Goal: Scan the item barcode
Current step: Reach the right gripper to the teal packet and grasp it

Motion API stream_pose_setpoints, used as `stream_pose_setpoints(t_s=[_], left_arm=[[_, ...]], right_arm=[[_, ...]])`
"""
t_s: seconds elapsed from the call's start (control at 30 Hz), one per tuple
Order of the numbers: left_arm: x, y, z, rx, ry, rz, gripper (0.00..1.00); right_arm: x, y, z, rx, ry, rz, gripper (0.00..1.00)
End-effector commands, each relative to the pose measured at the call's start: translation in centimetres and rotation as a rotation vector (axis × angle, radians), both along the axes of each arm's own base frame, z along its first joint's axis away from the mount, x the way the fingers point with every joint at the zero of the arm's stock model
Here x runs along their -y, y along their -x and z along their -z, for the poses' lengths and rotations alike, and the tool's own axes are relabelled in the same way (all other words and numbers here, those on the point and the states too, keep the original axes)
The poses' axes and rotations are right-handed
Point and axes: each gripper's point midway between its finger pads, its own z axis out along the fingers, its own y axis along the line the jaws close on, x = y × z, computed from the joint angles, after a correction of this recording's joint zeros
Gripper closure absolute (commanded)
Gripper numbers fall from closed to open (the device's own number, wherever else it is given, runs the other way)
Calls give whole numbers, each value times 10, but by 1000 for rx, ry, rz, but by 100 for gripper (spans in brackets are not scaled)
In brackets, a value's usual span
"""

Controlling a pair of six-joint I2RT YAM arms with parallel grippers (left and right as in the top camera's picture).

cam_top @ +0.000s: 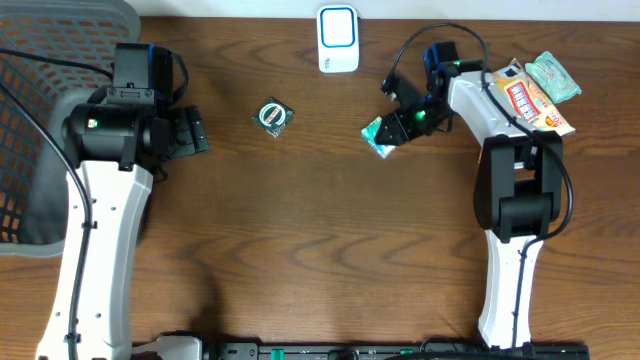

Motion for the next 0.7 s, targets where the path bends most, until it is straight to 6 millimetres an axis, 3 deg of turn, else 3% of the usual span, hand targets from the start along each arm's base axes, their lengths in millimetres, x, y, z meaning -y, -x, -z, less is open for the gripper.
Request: stream_pose_setpoints(t_s=[0.0, 0.07, 0.17, 0.2, 0.33, 0.5, 0.67], left_arm=[[-5, 1, -6, 16, -12, -18, 2], [-5, 1, -6, 16, -12, -18, 2], [-5, 1, -6, 16, -12, -18, 2], [-5, 1, -6, 16, -12, -18, 2], [-5, 1, -6, 16, -12, -18, 2], [-5, 1, -6, 16, -12, -18, 2], [-5, 1, -6, 16, -12, -18, 2]], right_arm=[[-7, 5, -4, -8, -38, -27, 53], [-6, 9, -4, -25, -35, -26, 60], [-6, 12, -4, -41, -34, -26, 90], [-6, 14, -4, -49, -37, -25, 96], [-24, 24, -21, -103, -178, -25, 99], [-48, 22, -83, -122, -553, -7, 99], [-41, 14, -162, -131, -981, 23, 99]])
